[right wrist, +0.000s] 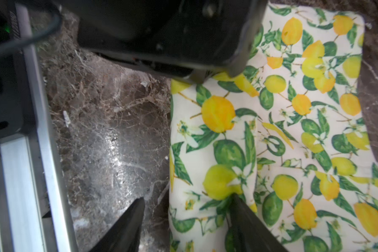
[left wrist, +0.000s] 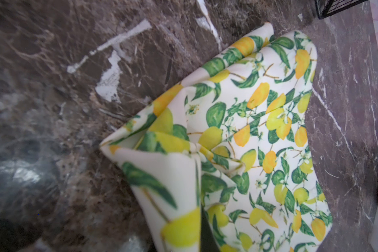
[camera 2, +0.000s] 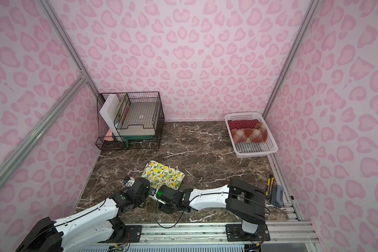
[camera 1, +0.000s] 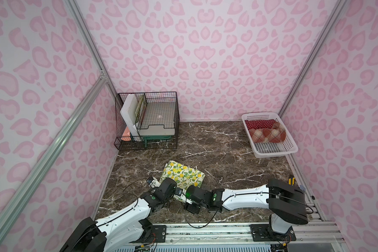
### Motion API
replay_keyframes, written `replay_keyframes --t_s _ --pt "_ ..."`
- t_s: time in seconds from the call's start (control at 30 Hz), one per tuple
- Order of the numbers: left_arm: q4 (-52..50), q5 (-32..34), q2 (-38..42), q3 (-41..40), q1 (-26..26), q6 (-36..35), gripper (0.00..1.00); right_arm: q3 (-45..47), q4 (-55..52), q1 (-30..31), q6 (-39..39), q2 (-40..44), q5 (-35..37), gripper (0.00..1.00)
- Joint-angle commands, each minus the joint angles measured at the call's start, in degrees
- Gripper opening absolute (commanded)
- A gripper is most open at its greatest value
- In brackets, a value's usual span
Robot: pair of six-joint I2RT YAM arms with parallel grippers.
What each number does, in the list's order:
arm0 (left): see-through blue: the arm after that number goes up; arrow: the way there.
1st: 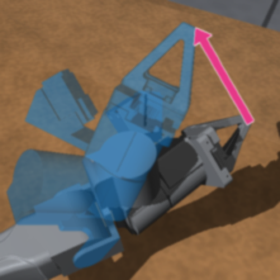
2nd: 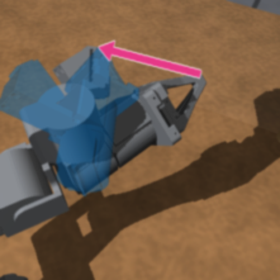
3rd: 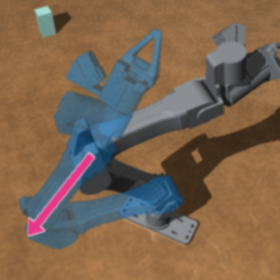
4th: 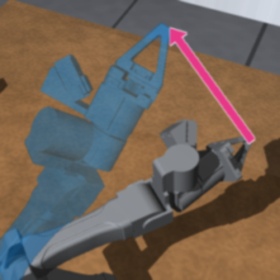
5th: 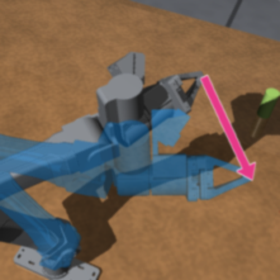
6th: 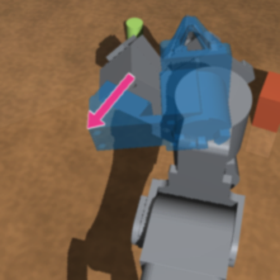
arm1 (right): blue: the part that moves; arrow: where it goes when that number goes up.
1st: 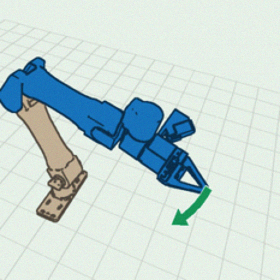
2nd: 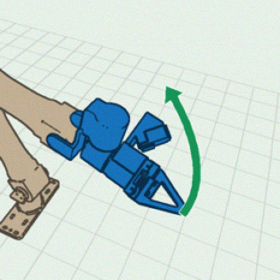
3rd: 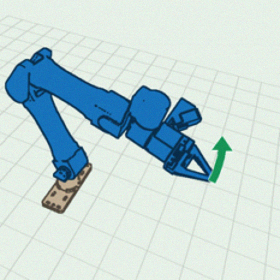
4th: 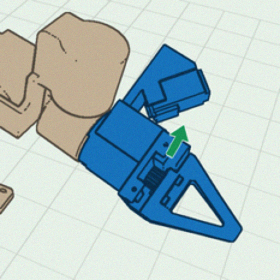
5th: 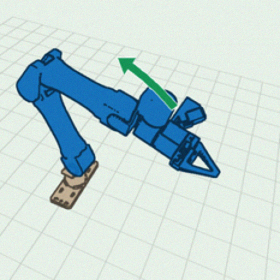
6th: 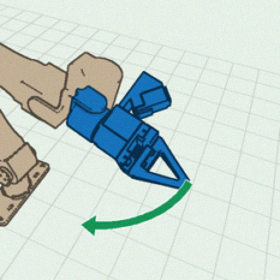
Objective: Roll up the skirts
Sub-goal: Roll the skirt at the center of the board.
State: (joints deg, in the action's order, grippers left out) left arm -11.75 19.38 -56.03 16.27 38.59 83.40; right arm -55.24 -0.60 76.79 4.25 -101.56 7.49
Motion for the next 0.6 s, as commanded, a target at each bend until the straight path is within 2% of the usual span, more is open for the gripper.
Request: replay_keyframes --t_s 0.0,0.2,0.33,0.4,0.57 --pt "0.3 -2.1 0.1 -0.9 -0.1 -0.6 0.00 0.2 0.0 -1.6 1.0 -2.0 0.9 0.71" --pt "0.0 -2.5 1.3 -0.7 -0.4 -1.5 0.00 0.7 -1.7 -2.7 1.3 -5.1 1.2 0.73" --pt "-0.1 -3.2 2.5 -0.6 -0.5 -1.9 0.00 -0.3 -3.1 -2.6 0.8 -6.0 0.3 0.61" --pt "-0.1 -3.6 2.6 -0.6 -0.4 -1.9 0.00 -0.8 -3.8 -2.6 0.5 -6.4 0.3 0.61" --pt "-0.8 -3.4 2.3 -0.6 -0.6 -2.0 0.00 -1.0 -5.2 -3.4 2.8 -3.9 3.2 0.70"
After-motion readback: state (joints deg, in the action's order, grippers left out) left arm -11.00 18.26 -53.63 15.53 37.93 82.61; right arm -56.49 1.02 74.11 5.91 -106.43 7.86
